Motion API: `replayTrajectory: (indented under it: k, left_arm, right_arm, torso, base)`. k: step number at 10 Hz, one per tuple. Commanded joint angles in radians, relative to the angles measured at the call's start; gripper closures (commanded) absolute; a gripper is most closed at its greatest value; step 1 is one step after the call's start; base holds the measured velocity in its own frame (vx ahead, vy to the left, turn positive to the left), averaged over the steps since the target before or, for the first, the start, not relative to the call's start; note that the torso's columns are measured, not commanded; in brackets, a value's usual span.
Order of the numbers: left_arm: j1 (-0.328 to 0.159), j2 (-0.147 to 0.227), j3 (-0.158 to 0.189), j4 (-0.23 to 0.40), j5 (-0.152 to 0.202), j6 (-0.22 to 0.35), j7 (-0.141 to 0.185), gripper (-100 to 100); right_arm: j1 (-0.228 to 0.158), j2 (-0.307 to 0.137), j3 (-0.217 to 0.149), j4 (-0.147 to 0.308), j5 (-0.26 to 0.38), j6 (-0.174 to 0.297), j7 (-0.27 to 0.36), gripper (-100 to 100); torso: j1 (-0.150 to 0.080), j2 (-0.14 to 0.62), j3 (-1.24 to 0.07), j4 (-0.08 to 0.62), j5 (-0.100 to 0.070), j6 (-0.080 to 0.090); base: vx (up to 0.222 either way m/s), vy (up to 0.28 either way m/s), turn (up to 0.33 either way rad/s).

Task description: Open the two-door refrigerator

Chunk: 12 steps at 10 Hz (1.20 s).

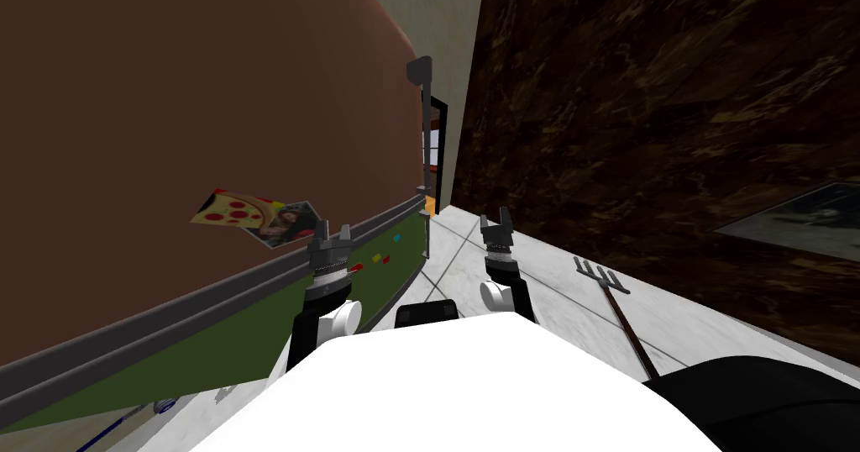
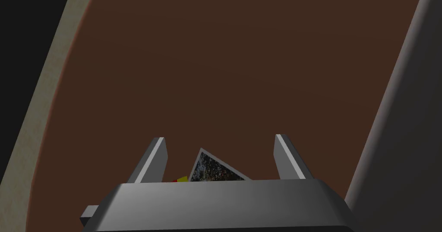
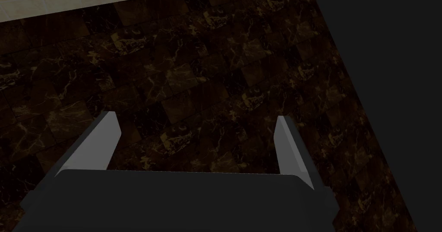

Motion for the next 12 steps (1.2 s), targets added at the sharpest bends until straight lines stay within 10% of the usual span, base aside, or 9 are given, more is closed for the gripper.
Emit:
replayTrajectory:
  k: [1,9,10,12]
  left_arm:
    - [0.0,0.0,0.0,0.0,0.0,0.0,0.0,0]
    - [0.0,0.0,0.0,0.0,0.0,0.0,0.0,0]
    - [-0.01,0.029,0.001,0.003,0.006,0.012,-0.005,-100]
    - [-0.033,0.071,0.004,0.011,0.02,0.039,-0.015,-100]
  right_arm:
    - [0.0,0.0,0.0,0.0,0.0,0.0,0.0,0]
    - [0.0,0.0,0.0,0.0,0.0,0.0,0.0,0]
    - [0.0,0.0,0.0,0.0,0.0,0.0,0.0,0]
    - [0.0,0.0,0.0,0.0,0.0,0.0,0.0,0]
  torso:
    - [0.0,0.04,-0.082,0.041,0.0,0.0]
    - [0.0,0.618,-1.234,0.617,0.0,0.0]
    - [0.0,0.691,-1.382,0.691,0.0,0.0]
    - [-0.001,0.734,-1.471,0.734,0.0,0.0]
  base:
    - [0.0,0.0,0.0]
    - [0.0,0.0,0.0]
    - [0.011,-0.017,0.011]
    - [0.017,-0.041,0.023]
